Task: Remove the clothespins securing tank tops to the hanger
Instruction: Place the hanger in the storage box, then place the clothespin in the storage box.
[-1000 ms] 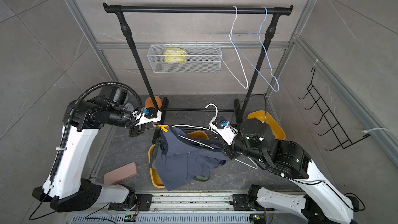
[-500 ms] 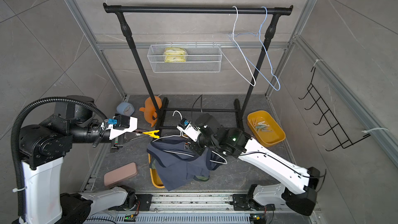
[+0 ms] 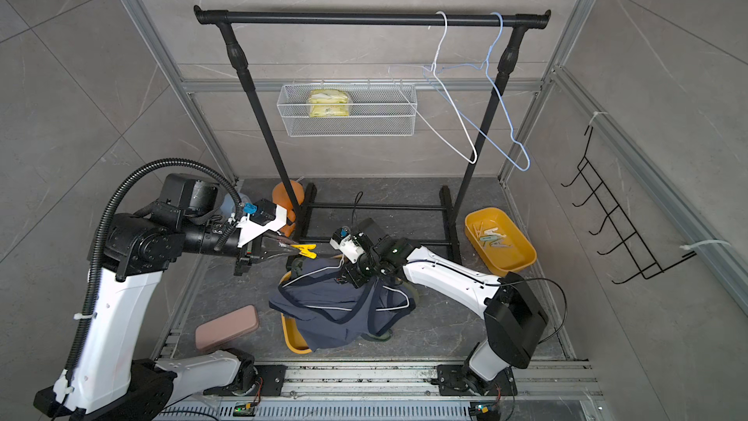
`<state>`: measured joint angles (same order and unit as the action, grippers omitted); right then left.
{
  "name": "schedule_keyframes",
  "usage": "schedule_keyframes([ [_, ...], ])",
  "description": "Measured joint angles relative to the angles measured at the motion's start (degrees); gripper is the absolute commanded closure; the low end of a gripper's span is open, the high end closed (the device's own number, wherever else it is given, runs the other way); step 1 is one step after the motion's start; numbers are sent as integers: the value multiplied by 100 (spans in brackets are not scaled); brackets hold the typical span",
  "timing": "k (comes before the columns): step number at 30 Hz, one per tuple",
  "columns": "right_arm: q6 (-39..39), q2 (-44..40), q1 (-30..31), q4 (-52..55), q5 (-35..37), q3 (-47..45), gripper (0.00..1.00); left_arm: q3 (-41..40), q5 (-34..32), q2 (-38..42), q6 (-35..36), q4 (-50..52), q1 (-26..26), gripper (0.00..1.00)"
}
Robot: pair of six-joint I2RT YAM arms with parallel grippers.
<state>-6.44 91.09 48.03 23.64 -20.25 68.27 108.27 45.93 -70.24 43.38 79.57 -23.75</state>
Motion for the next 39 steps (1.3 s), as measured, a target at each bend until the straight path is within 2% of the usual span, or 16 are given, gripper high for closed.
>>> schedule_keyframes([
  [7, -155, -382, -247, -144, 13, -234, 61, -103, 170, -55, -264, -236, 0, 100],
  [13, -131, -1829, -358, -55, 13, -363, 60, -162, 396, -278, -520, -387, 0, 100],
  [16, -79, -2594, -358, 22, -205, -295, 60, -162, 586, -378, -647, -463, 0, 100],
  [19, -7, -2979, -358, 146, -546, 20, 60, -149, 835, -487, -750, -492, 0, 100],
  [28, -247, -2949, -354, -295, -1589, 623, 55, 13, 1661, -835, -979, -514, 0, 100],
  [39, -608, -2430, -326, -1025, -1886, 826, 54, 26, 1945, -922, -1001, -518, 0, 100],
])
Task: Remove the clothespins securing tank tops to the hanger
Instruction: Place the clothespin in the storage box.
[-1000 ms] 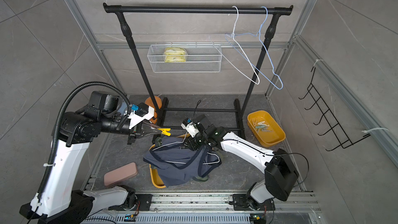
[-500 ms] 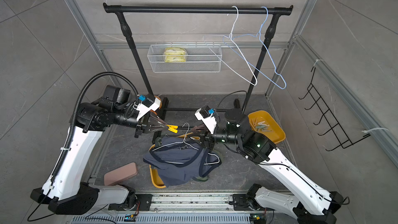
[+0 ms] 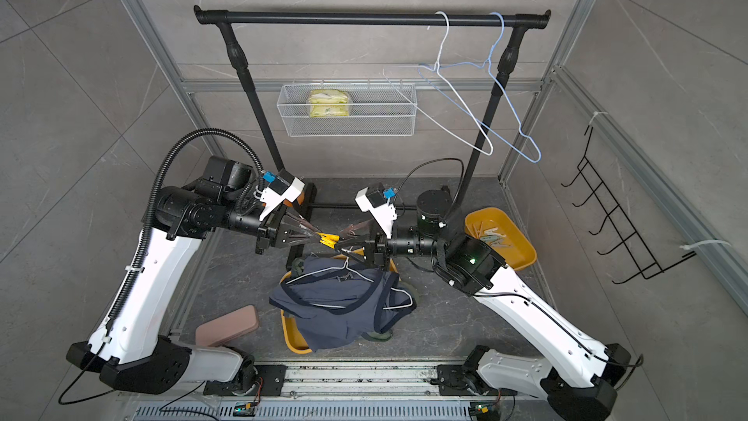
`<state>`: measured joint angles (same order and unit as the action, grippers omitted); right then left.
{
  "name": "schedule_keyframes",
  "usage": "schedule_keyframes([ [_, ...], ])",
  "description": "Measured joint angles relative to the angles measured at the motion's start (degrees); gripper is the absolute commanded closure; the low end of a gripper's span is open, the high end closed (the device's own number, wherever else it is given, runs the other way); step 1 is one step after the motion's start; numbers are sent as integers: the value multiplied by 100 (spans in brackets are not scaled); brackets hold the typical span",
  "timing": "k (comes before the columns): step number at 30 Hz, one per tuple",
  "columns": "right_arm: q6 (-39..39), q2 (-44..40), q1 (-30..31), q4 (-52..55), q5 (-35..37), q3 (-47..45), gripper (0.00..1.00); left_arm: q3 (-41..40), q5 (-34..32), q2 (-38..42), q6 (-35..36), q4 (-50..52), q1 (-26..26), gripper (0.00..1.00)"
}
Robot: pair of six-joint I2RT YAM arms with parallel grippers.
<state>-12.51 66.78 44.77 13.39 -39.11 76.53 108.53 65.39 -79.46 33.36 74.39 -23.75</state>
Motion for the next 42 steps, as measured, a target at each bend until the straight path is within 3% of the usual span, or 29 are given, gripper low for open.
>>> schedule_keyframes([
  [8, -168, 118, 61, -328, -105, 0, 56, 0, 85, 0, -50, -94, 0, 100],
  [14, -234, 254, 155, -431, -122, 0, 64, 0, 116, 0, -260, -247, 0, 100],
  [19, -247, 280, 173, -426, -94, 4, 84, -2, 157, 0, -348, -299, 0, 100],
  [23, -251, 282, 173, -422, -55, 20, 94, -50, 232, 0, -363, -372, 0, 97],
  [28, -251, 282, 173, -389, 4, 20, 100, -133, 273, 2, -350, -433, 15, 75],
  [42, -229, 262, 177, -463, 138, -28, 100, -186, 267, 48, -376, -420, 11, 27],
])
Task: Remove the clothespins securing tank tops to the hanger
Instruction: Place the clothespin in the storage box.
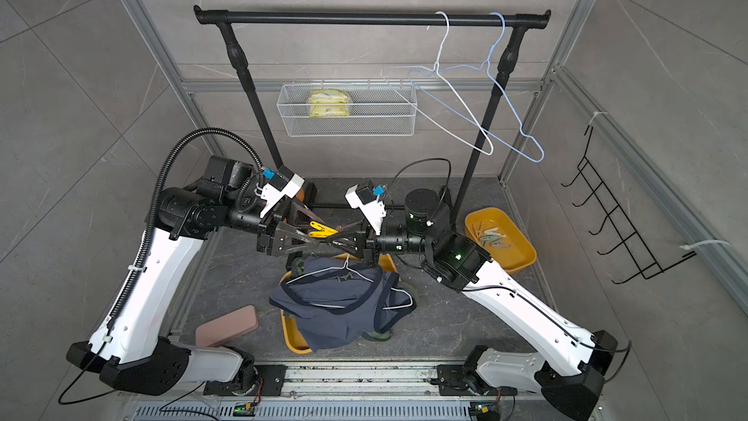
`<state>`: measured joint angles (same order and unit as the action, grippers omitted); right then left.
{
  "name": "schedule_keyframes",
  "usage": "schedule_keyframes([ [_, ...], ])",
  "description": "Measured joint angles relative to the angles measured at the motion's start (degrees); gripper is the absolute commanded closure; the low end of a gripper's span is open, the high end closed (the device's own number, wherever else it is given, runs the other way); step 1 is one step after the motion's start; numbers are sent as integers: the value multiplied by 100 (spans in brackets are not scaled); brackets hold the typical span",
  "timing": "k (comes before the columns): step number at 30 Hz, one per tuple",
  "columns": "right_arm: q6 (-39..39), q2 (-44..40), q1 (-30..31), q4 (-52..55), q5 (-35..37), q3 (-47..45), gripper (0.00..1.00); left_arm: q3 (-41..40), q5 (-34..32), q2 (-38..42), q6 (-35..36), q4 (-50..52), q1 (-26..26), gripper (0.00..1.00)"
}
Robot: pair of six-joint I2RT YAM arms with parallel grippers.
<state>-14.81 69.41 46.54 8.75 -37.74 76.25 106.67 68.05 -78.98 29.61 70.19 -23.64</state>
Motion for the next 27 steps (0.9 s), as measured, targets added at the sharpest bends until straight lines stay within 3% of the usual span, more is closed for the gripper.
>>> schedule_keyframes([
  [8, 0, -210, 0, -31, 116, -291, 100, 81, -422, 0, 66, 20, 0, 18],
  [16, -31, -739, -98, 63, 723, -1141, 100, 186, -1902, 293, -494, -614, 24, 17],
  [27, -669, -994, -1528, 85, 1397, -2835, 100, -850, -3331, 883, -1755, -1843, 664, 17],
])
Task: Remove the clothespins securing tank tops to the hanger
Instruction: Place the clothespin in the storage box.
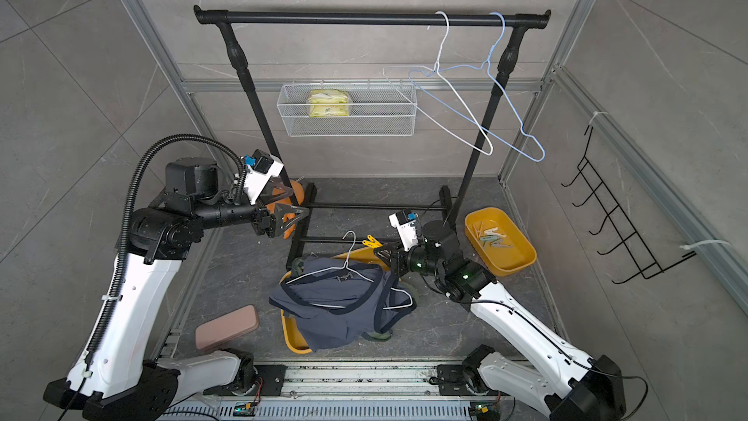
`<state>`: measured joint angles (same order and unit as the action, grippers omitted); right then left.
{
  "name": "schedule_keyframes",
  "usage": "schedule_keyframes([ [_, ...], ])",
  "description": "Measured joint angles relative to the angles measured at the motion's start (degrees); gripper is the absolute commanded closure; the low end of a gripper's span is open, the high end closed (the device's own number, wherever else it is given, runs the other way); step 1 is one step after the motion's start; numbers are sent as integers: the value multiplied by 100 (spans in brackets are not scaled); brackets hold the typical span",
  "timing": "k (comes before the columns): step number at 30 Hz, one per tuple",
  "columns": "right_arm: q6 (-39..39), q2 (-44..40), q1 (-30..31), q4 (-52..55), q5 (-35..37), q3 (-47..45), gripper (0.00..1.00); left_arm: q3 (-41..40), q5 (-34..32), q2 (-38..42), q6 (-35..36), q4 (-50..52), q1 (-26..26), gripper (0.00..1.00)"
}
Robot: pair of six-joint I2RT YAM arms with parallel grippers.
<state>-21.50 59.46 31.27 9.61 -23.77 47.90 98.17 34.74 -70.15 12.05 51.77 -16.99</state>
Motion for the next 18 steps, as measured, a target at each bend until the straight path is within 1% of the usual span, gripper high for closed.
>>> schedule_keyframes([
  [7, -195, -184, -1196, 153, 186, -295, 100, -769, -304, 326, -372, -291, 520, 17],
  [11, -321, -238, -2124, 304, 153, -459, 100, -1104, -315, 570, -452, -402, 817, 17],
  [16, -542, -164, -3333, 352, 133, -577, 100, -1145, -177, 778, -435, -409, 868, 17],
  [18, -643, 74, -3842, 339, 140, -573, 100, -1145, -68, 876, -413, -404, 868, 17],
])
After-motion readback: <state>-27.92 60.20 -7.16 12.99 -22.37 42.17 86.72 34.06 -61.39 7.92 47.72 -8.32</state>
